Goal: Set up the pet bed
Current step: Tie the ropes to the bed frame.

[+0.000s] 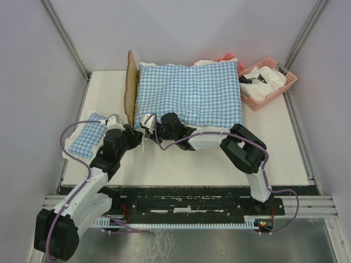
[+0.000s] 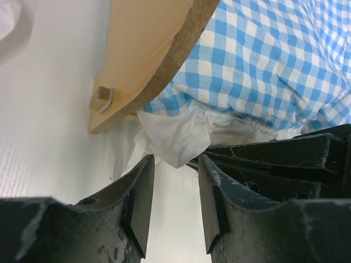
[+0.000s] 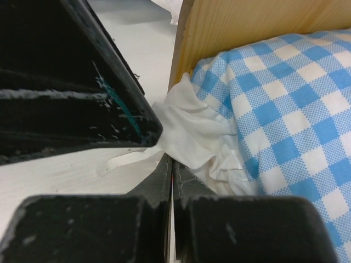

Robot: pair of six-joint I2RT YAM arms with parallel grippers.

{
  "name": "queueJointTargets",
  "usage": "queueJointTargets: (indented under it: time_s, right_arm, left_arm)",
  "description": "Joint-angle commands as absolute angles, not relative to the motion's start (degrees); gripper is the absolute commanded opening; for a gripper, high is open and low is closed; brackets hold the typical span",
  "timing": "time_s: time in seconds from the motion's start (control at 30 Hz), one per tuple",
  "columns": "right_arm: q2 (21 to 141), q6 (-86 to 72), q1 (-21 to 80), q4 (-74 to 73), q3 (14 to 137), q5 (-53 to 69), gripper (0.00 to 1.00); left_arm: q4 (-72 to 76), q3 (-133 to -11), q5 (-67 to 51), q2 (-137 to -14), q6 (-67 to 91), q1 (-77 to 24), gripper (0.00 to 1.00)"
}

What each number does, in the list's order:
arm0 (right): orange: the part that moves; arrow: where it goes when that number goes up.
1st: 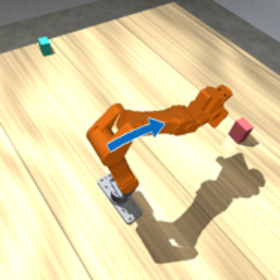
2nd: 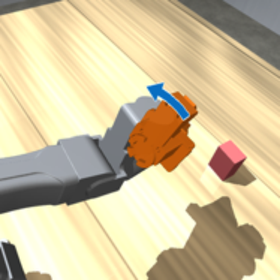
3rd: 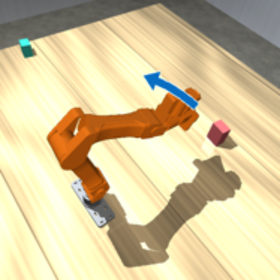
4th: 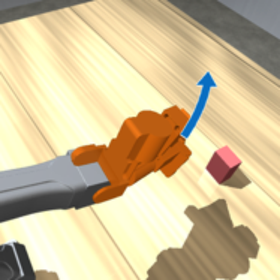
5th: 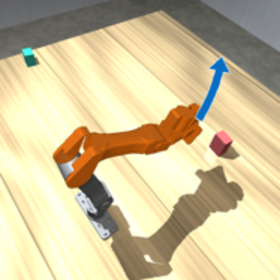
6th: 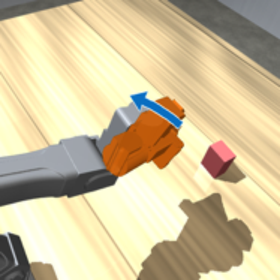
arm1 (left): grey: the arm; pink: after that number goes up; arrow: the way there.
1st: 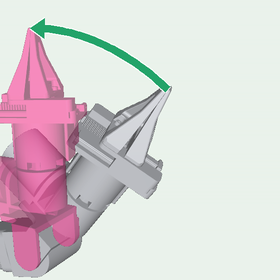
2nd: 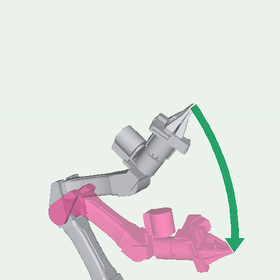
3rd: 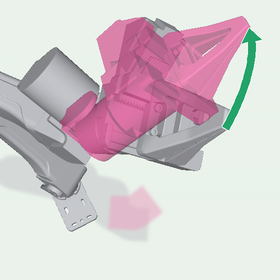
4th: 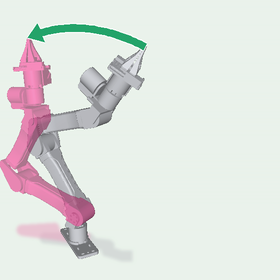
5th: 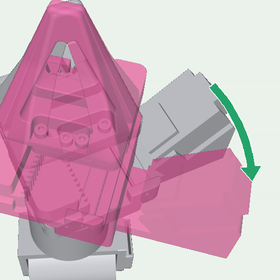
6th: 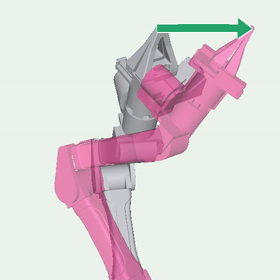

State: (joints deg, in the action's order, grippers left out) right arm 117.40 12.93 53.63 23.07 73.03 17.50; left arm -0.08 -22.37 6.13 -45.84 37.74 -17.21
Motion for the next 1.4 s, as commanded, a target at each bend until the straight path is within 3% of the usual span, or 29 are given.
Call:
queueJointTargets:
  time_s: [0.0, 0.1, 0.2, 0.33, 0.4, 0.63, 1.0, 1.37]
  right_arm:
    - [115.9, 7.6, 54.0, 25.8, 73.6, 15.7, 0.02]
    - [115.3, 6.9, 54.1, 25.8, 73.3, 15.6, 0.02]
    - [114.8, 6.2, 54.2, 26.3, 72.6, 15.3, 0.02]
    - [114.2, 5.7, 54.5, 26.5, 71.7, 15.0, 0.02]
    - [113.9, 5.4, 54.4, 26.7, 71.4, 15.4, 0.02]
    - [114.7, 2.0, 55.6, 29.4, 71.0, 15.8, 0.02]
    - [110.6, -2.5, 60.0, 42.4, 61.5, -11.5, 0.02]
    - [111.4, -5.8, 62.9, 41.0, 63.4, -24.5, 0.02]
  left_arm:
    - [5.5, -26.1, 3.4, -49.4, 36.9, -17.0, 0.45]
    - [5.5, -27.3, 3.1, -51.6, 37.5, -17.0, 0.43]
    - [6.3, -27.8, 3.5, -52.8, 37.9, -17.0, 0.34]
    - [7.6, -28.4, 4.0, -52.7, 38.0, -17.0, 0.08]
    - [7.6, -28.6, 4.6, -52.3, 38.1, -17.0, 0.03]
    - [8.5, -28.6, 9.0, -50.9, 42.8, -17.0, 0.03]
    - [6.2, -29.3, 8.9, -50.0, 50.0, -17.0, 0.03]
    - [5.4, -28.0, 8.5, -48.8, 52.1, -16.9, 0.03]
